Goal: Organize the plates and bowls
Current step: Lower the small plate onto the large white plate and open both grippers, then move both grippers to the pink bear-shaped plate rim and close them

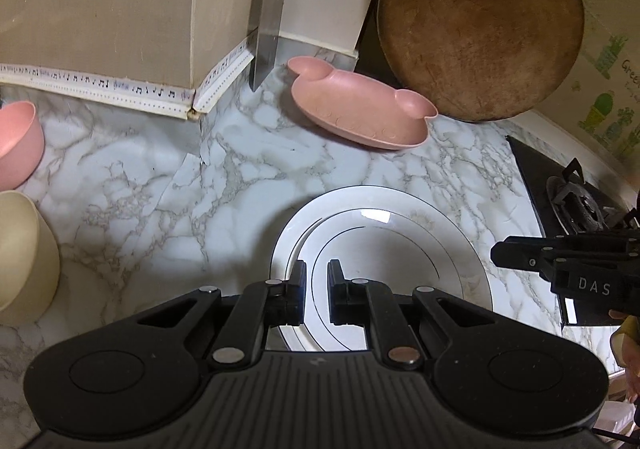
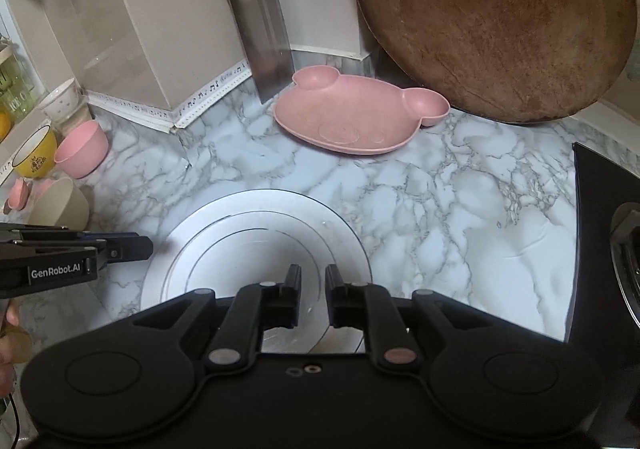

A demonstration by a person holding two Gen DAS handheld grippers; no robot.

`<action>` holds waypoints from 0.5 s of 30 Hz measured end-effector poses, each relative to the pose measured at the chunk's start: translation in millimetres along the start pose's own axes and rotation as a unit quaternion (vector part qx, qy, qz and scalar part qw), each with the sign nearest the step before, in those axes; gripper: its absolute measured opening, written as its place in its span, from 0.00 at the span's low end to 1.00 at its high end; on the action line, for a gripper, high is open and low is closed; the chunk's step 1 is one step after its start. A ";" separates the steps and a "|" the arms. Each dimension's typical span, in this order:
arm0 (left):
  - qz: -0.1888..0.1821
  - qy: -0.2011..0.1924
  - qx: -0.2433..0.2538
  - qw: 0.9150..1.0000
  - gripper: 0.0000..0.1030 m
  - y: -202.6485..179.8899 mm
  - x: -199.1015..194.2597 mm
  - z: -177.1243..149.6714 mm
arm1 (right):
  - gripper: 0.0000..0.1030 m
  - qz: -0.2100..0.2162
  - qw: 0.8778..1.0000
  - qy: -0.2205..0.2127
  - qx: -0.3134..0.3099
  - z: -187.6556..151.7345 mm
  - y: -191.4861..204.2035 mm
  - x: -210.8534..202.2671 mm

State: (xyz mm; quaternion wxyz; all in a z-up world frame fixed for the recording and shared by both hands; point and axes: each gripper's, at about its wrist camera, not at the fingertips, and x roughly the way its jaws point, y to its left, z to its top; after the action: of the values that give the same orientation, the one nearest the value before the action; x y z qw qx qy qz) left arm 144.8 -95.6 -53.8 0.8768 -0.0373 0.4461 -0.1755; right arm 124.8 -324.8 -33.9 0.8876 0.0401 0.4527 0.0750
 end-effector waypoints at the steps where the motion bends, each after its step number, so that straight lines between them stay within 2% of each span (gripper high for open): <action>1: -0.001 -0.002 0.002 1.000 0.09 0.8 -2.1 -0.1 | 0.13 -0.003 1.000 -0.001 0.000 -1.1 2.5 -1.7; 3: -0.004 -0.005 0.004 1.000 0.10 2.7 -6.0 -0.2 | 0.15 -0.010 1.000 -0.007 0.000 -2.8 7.1 -5.7; 6: -0.005 -0.010 0.010 1.000 0.12 5.5 -12.4 -0.6 | 0.23 -0.015 0.999 -0.030 0.007 -5.2 12.3 -12.6; 7: -0.005 -0.012 0.011 1.000 0.12 6.6 -14.1 -0.4 | 0.31 -0.013 0.999 -0.033 0.010 -5.5 13.5 -14.7; 8: -0.006 -0.014 0.013 1.000 0.12 8.0 -16.0 0.0 | 0.50 -0.014 0.999 -0.038 0.013 -5.7 15.4 -17.0; 9: -0.007 -0.016 0.014 1.000 0.12 9.4 -17.6 0.7 | 0.62 -0.017 0.999 -0.045 0.014 -6.0 17.9 -19.7; 10: -0.007 -0.017 0.015 1.000 0.12 10.5 -19.2 1.5 | 0.85 -0.020 0.998 -0.051 0.011 -6.5 20.6 -22.6; 11: -0.007 -0.019 0.017 1.000 0.14 11.3 -20.5 2.6 | 0.91 -0.022 0.998 -0.057 0.009 -6.5 23.1 -25.2; 13: -0.006 -0.024 0.019 1.000 0.23 12.6 -22.6 5.5 | 0.92 -0.032 0.998 -0.062 0.011 -5.0 25.2 -29.1; 15: -0.005 -0.033 0.022 0.999 0.49 12.8 -24.8 9.0 | 0.93 -0.038 0.997 -0.067 0.015 -2.0 24.8 -31.7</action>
State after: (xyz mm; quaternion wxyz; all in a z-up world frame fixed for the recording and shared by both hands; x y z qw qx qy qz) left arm 142.0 -76.0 -32.2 0.8909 -0.0264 0.4125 -0.1883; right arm 102.5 -305.7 -6.3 0.9174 0.0414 0.3946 0.0311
